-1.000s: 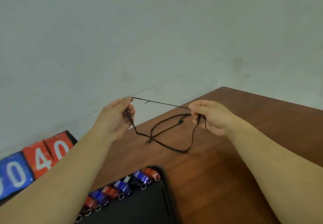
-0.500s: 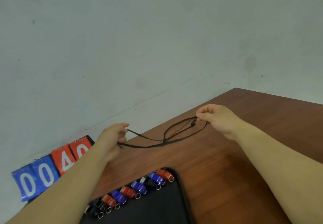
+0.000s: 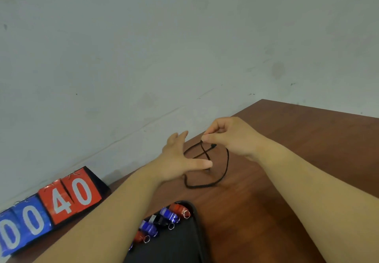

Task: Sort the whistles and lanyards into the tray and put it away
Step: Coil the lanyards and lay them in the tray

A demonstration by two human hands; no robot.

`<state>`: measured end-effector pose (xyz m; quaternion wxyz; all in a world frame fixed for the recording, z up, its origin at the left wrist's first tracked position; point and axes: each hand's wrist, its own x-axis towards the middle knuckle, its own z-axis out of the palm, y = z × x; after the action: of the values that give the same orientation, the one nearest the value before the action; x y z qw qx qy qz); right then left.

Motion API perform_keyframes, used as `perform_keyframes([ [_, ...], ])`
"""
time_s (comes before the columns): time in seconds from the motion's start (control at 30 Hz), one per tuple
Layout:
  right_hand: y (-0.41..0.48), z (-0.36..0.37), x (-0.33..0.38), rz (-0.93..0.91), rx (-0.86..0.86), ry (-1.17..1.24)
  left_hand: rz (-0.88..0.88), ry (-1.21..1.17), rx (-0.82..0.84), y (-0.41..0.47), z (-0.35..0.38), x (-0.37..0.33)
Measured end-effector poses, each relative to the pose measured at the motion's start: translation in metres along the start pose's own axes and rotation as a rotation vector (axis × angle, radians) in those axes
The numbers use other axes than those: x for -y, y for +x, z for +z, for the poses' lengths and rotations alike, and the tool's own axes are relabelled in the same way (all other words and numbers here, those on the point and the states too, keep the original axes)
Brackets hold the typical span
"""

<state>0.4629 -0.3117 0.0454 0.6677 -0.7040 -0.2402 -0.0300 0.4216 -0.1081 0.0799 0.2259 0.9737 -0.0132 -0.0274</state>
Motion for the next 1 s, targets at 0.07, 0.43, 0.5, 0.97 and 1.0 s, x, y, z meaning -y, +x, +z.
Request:
perform_keyframes([
  [0.07, -0.001, -0.001, 0.003, -0.042, 0.020, 0.035, 0.186, -0.166, 0.065, 0.006, 0.017, -0.013],
  [0.43, 0.007, -0.020, 0.004, 0.001, -0.228, 0.399, 0.100, -0.986, 0.136, 0.017, 0.028, -0.022],
  [0.5, 0.008, -0.021, -0.001, 0.067, -0.242, 0.429, 0.070, -1.078, 0.072, 0.012, 0.013, -0.014],
  [0.97, 0.002, 0.000, -0.015, 0.156, 0.002, 0.021, 0.028, -1.231, -0.288, -0.010, -0.046, 0.005],
  [1.0, 0.001, 0.002, -0.015, 0.144, 0.031, -0.010, 0.026, -1.245, -0.297, -0.011, -0.048, 0.005],
])
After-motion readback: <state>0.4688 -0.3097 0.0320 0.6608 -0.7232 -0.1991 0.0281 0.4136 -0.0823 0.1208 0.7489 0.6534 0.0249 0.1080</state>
